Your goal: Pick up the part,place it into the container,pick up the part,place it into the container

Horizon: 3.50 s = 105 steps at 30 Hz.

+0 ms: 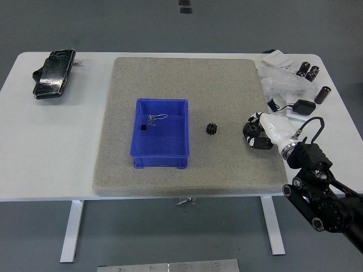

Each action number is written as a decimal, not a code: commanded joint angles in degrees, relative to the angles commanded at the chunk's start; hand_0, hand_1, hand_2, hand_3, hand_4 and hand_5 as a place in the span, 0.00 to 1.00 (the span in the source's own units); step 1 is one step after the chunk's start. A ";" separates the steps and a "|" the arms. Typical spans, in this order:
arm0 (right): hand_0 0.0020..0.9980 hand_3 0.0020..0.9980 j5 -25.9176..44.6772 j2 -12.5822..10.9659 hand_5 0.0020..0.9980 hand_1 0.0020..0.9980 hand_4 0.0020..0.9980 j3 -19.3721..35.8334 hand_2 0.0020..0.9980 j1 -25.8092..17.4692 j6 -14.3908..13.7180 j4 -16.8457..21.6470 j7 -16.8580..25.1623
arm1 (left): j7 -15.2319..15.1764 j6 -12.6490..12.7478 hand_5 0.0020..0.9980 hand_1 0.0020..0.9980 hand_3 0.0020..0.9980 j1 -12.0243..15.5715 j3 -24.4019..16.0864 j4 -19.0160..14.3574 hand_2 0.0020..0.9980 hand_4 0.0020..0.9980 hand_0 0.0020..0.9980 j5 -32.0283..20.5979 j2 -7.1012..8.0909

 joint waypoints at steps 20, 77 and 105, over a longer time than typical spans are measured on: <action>0.63 0.52 4.28 8.13 0.00 0.55 0.30 -16.16 0.52 9.36 -7.04 9.53 1.21 | 0.24 -0.08 0.26 0.57 0.61 0.18 0.01 0.00 0.56 0.69 0.64 -0.13 -0.23; 0.84 0.75 19.16 8.20 0.31 0.75 0.67 -16.63 0.78 7.95 -9.03 -8.96 5.16 | 0.36 -0.15 0.24 0.57 0.61 0.02 0.16 0.00 0.56 0.68 0.64 0.20 -0.37; 0.65 0.45 12.60 7.39 0.00 0.45 0.00 -16.88 0.46 8.85 -12.52 -7.08 4.33 | -0.03 -0.15 0.24 0.57 0.61 -0.02 0.69 0.00 0.56 0.68 0.64 -0.36 -0.36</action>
